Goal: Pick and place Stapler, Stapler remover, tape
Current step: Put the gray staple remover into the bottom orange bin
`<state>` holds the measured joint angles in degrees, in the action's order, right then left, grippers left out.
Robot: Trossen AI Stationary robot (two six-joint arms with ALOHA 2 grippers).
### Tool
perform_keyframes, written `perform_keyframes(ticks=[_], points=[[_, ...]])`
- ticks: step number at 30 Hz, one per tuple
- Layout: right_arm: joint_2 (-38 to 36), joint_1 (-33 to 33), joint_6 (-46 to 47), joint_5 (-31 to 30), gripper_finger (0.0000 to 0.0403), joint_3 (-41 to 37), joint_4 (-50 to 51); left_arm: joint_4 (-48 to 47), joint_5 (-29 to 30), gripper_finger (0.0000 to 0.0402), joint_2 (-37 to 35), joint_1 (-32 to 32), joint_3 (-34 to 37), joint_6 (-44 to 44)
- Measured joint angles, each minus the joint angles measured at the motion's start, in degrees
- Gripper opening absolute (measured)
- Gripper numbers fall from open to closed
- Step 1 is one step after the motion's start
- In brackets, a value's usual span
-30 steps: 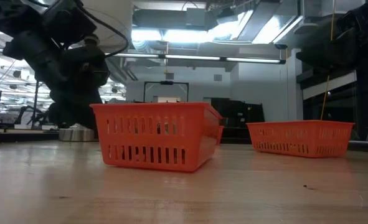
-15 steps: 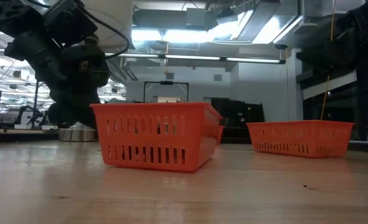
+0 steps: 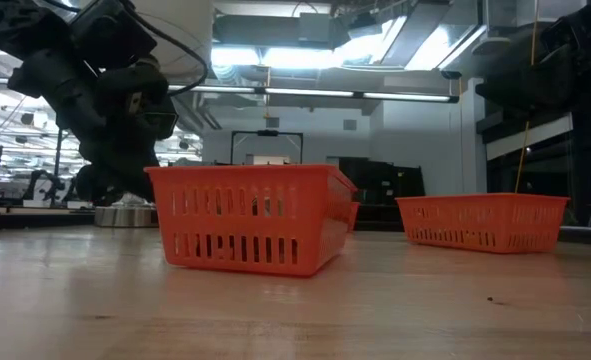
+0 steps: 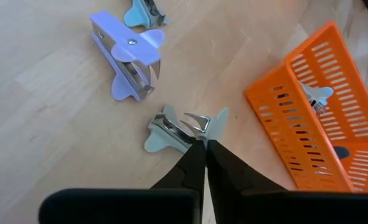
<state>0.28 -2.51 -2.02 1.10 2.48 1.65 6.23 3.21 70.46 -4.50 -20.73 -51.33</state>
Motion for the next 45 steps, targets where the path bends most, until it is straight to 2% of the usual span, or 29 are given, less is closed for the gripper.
perform_keyframes(ticks=[8,13,35,41,45], points=[[0.0,0.0,0.0,0.0,0.0124,0.0,0.0,0.3,0.0,0.0005,0.0,0.0,0.0,0.6],[0.0,0.0,0.0,0.0,0.0124,0.0,0.0,4.4,0.0,0.0003,0.0,0.0,-0.2,3.5],[0.0,0.0,0.0,0.0,0.0124,0.0,0.0,4.8,1.6,0.0003,0.1,-2.2,-13.7,19.7],[0.0,0.0,0.0,0.0,0.0124,0.0,0.0,6.5,-0.7,0.0003,1.4,-2.2,-16.1,22.0],[0.0,0.0,0.0,0.0,0.0124,0.0,0.0,7.3,-2.6,0.0003,4.8,-2.2,-18.2,22.2]])
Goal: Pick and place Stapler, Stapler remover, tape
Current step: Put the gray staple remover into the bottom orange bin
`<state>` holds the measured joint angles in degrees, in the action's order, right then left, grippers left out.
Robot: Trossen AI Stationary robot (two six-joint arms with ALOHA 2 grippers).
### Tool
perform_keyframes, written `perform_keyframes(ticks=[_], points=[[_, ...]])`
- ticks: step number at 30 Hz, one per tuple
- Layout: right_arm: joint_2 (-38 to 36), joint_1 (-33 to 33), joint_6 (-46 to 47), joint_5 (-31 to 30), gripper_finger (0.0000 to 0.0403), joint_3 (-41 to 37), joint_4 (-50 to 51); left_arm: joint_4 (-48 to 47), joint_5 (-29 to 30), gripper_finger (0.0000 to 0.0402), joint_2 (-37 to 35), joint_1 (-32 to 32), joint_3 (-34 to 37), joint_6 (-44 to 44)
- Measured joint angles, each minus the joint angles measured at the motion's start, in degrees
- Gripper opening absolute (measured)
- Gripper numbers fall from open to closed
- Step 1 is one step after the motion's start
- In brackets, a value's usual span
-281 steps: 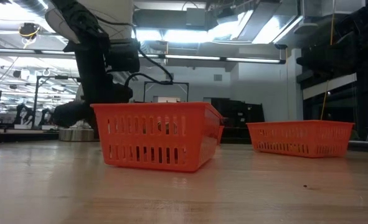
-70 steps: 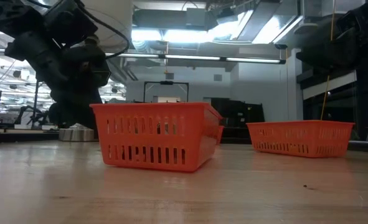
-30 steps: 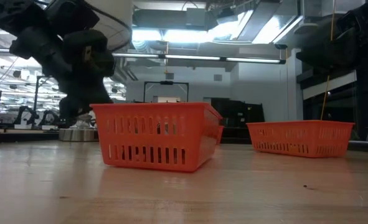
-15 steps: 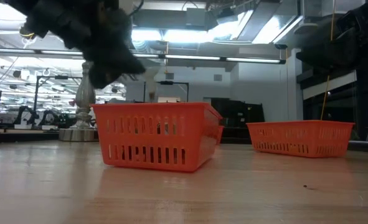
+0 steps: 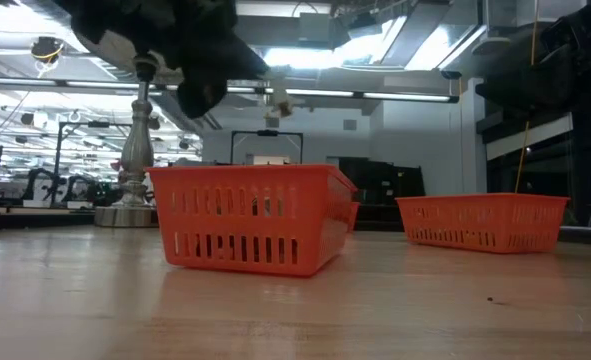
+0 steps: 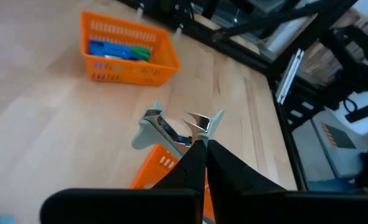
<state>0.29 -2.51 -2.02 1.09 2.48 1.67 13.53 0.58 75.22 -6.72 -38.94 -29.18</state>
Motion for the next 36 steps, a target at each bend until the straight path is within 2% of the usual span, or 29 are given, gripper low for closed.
perform_keyframes(ticks=[8,15,21,26,29,36], points=[[0.0,0.0,0.0,0.0,0.0124,0.0,0.0,-0.4,-5.8,0.0003,8.7,0.0,-5.7,3.4],[0.0,0.0,0.0,0.0,0.0124,0.0,0.0,-0.6,-8.9,0.0003,12.8,0.0,-6.4,2.1],[0.0,0.0,0.0,0.0,0.0124,0.0,0.0,-0.4,-9.2,0.0003,15.6,-1.3,-6.5,0.9],[0.0,0.0,0.0,0.0,0.0124,0.0,0.0,-0.8,-12.8,0.0003,17.1,-2.7,-6.5,0.5],[0.0,0.0,0.0,0.0,0.0124,0.0,0.0,-1.2,-12.5,0.0005,17.6,-3.1,-6.5,-0.3],[0.0,0.0,0.0,0.0,0.0124,0.0,0.0,-2.0,-12.3,0.0032,17.6,-2.9,-6.5,0.3]])
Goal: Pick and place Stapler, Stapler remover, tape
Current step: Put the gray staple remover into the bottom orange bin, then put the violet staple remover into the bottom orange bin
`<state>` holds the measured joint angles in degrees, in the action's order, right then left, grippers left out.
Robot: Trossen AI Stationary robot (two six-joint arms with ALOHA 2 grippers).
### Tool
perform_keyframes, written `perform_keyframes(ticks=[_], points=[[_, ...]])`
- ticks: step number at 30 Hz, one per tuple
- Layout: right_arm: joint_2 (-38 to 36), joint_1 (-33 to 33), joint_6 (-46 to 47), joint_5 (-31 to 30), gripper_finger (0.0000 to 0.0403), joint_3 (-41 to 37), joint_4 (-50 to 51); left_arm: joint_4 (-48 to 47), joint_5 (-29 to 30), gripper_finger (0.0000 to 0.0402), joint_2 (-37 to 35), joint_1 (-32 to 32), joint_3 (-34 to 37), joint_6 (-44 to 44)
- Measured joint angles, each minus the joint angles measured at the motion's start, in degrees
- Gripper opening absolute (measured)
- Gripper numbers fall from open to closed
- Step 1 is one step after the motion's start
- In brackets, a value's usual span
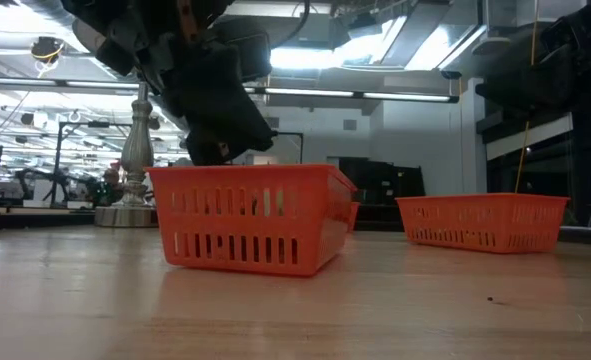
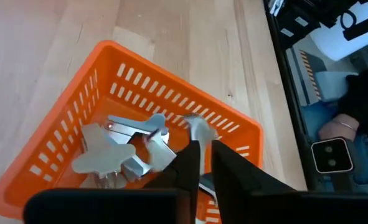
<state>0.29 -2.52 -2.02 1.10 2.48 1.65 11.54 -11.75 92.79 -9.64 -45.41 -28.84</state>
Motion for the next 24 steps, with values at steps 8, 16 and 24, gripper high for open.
perform_keyframes(ticks=[8,16,24], points=[[0.0,0.0,0.0,0.0,0.0124,0.0,0.0,-4.4,0.0,0.0079,-1.3,2.2,0.0,1.7],[0.0,0.0,0.0,0.0,0.0124,0.0,0.0,-12.0,0.2,0.0099,-6.0,6.4,0.0,5.6],[0.0,0.0,0.0,0.0,0.0124,0.0,0.0,-28.4,11.6,0.0100,-11.2,8.7,0.0,9.6]])
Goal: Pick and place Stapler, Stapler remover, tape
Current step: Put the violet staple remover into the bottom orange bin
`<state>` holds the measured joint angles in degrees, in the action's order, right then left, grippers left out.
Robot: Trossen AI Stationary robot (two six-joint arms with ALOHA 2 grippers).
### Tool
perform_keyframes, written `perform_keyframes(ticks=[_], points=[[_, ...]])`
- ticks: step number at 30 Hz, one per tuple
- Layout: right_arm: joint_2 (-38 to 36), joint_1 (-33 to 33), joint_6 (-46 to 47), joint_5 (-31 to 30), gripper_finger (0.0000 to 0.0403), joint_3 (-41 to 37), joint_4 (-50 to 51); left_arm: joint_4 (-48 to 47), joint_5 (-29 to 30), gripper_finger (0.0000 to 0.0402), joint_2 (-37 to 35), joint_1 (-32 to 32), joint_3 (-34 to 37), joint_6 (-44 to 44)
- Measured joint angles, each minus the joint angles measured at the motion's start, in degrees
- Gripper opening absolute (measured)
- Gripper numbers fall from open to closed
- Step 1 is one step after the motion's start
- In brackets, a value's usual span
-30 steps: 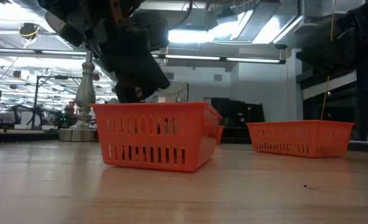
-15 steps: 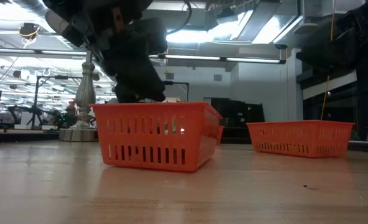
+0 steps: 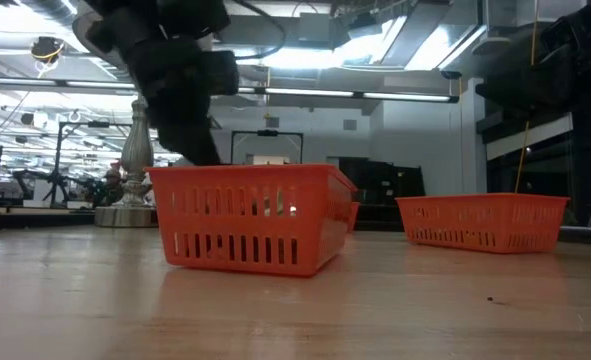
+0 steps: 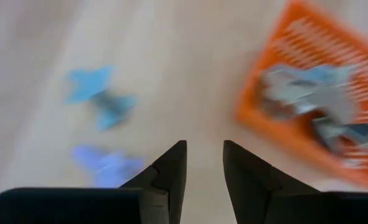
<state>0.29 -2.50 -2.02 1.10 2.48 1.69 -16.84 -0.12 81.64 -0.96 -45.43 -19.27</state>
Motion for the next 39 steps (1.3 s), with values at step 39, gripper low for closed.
perform_keyframes(ticks=[39], points=[[0.0,0.0,0.0,0.0,0.0124,0.0,0.0,-8.0,34.6,0.0083,10.1,-8.8,0.0,31.5]])
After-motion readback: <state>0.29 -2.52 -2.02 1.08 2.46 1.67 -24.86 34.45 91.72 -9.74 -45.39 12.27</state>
